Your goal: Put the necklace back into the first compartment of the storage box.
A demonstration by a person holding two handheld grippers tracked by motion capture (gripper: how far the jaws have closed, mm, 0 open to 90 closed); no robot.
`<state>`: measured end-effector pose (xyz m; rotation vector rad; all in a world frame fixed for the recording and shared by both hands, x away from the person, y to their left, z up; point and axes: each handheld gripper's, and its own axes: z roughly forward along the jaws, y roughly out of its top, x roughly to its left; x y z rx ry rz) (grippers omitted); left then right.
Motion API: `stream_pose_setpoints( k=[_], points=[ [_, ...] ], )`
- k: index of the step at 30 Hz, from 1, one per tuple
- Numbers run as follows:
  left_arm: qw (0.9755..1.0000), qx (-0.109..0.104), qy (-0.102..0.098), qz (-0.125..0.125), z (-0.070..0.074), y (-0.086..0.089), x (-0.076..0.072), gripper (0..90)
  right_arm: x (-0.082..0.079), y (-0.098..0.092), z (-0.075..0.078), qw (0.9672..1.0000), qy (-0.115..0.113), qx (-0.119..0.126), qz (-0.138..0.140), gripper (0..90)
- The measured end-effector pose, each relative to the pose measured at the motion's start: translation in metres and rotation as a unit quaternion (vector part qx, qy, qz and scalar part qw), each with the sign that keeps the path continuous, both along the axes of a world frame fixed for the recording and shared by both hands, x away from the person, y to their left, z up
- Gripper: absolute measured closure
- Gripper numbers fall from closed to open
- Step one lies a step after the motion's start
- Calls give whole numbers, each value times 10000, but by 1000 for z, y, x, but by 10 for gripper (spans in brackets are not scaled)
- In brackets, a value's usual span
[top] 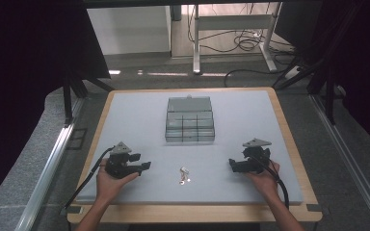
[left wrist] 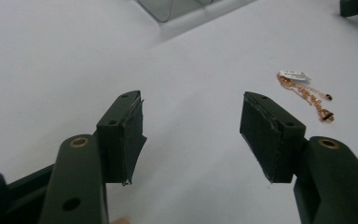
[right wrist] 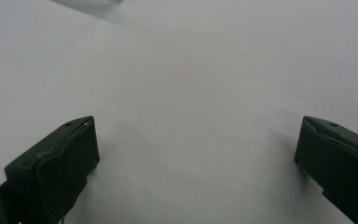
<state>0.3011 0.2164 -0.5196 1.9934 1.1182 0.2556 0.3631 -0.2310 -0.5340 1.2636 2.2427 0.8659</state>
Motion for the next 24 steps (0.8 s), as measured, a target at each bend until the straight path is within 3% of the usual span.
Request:
stream_pose_setpoints(
  k=[7,12,24],
  points=[
    [10000,15,20,42,0,-2,-3,392,0,0,0,10000,-3,-1,5,0],
    [9998,169,-76,25,2,-1,-11,389,-4,2,0,9999,-30,-9,-155,11],
    [9996,252,-93,21,2,0,-8,388,-7,2,0,9997,-38,-3,-229,19]
  ],
)
